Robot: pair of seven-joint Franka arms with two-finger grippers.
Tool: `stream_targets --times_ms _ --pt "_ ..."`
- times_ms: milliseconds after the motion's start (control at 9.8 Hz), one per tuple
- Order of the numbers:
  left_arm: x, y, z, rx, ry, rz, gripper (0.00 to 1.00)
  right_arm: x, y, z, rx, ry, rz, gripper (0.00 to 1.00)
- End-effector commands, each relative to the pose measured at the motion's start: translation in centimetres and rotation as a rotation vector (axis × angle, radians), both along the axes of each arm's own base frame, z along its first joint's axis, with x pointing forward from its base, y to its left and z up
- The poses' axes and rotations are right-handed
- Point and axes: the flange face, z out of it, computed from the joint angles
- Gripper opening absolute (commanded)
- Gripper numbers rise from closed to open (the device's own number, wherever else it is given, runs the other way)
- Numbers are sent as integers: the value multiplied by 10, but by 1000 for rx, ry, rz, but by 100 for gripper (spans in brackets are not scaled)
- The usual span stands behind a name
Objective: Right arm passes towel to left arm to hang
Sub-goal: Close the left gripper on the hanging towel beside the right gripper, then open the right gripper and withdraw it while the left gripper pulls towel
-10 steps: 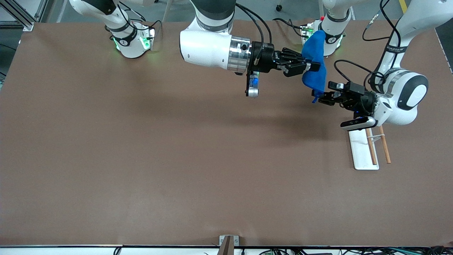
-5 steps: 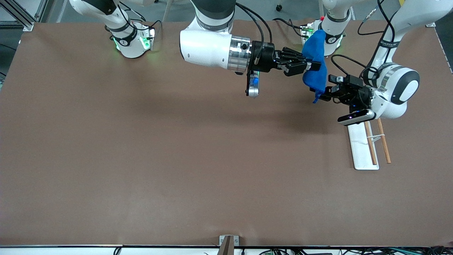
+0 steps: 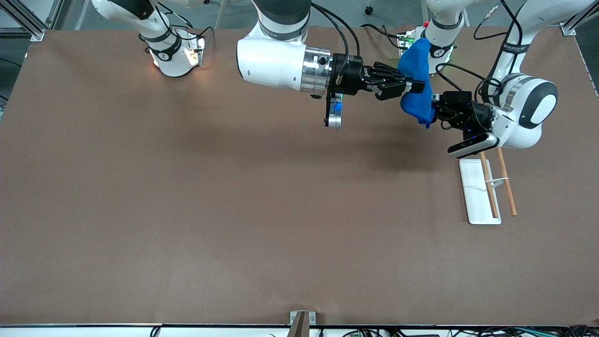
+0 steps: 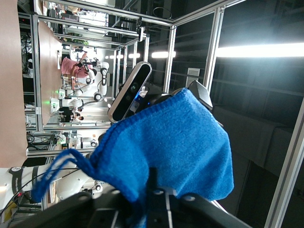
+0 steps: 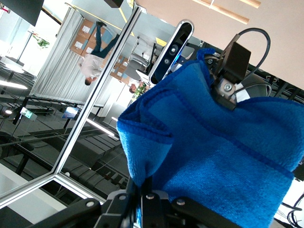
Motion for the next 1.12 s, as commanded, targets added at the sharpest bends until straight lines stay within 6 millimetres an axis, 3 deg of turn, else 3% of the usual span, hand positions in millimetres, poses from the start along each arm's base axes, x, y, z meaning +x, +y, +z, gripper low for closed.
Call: stream_targets --times_ms 0,102,204,306,510,612,816,1020 --pt "-8 9 -11 50 21 -18 2 1 2 4 21 10 -11 2" --pt "-4 11 -8 55 25 -21 1 3 0 3 14 1 -12 15" --pt "-1 13 -4 71 26 -36 1 11 -7 2 6 -8 -24 38" --pt "2 13 -1 103 22 -68 1 9 -9 3 -30 -57 -16 98" --pt "12 20 5 193 -14 -124 1 28 -33 -9 -126 -145 43 100" --pt "23 30 6 278 -44 -155 1 36 -57 0 -193 -217 122 100" --pt "42 49 18 440 -95 -234 1 48 -112 -1 -356 -299 243 100" --pt "52 65 27 643 -135 -259 0 57 -180 -26 -640 -375 322 100"
